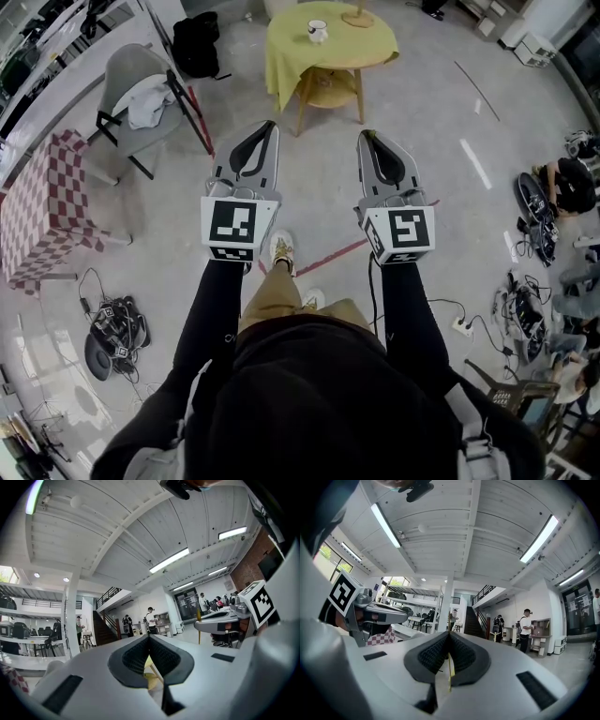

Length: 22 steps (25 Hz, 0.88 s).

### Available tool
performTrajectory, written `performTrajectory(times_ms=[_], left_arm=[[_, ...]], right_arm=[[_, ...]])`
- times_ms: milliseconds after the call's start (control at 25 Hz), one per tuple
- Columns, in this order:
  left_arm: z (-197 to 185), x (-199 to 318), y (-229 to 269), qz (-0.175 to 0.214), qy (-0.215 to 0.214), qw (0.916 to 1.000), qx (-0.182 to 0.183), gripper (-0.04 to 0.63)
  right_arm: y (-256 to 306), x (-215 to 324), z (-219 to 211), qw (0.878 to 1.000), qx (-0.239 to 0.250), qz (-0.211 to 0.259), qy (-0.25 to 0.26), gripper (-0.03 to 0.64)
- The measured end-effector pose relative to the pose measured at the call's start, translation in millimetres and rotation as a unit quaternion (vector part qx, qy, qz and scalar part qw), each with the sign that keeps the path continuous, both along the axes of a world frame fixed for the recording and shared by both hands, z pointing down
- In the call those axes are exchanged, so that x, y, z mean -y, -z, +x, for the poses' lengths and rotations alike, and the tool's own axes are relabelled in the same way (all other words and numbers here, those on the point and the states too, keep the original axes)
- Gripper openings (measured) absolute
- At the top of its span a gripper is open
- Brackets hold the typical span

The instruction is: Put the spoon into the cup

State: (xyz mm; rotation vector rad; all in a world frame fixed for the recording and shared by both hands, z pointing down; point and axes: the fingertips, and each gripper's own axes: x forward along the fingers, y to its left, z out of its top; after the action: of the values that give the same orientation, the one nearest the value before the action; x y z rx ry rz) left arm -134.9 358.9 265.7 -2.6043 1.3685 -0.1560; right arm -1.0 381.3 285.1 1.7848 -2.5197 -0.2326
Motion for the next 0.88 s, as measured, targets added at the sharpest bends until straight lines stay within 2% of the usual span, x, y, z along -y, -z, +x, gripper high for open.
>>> performTrajectory(times_ms=[280, 520, 880], left_arm=[[-0.2, 59.6, -12.3, -0.010, -0.012, 0.9999, -0.005, 0.015], [5.7, 132.2, -12.5, -0.007, -0.031, 0.9995, -0.007, 0.015], [-7.8, 230.9, -7.9, -0.012, -0.046, 0.9988, -0.005, 0.015]], right_arm=[[-10.0, 53.9, -0.6, 1.000, 0.000, -0.017, -0.018, 0.028], [-11.7, 126.2, 2.7, 0.999, -0.005, -0.022, -0.032, 0.028], [-8.6, 220.3, -12.7, 0.999, -0.009, -0.025, -0.042, 0.028]])
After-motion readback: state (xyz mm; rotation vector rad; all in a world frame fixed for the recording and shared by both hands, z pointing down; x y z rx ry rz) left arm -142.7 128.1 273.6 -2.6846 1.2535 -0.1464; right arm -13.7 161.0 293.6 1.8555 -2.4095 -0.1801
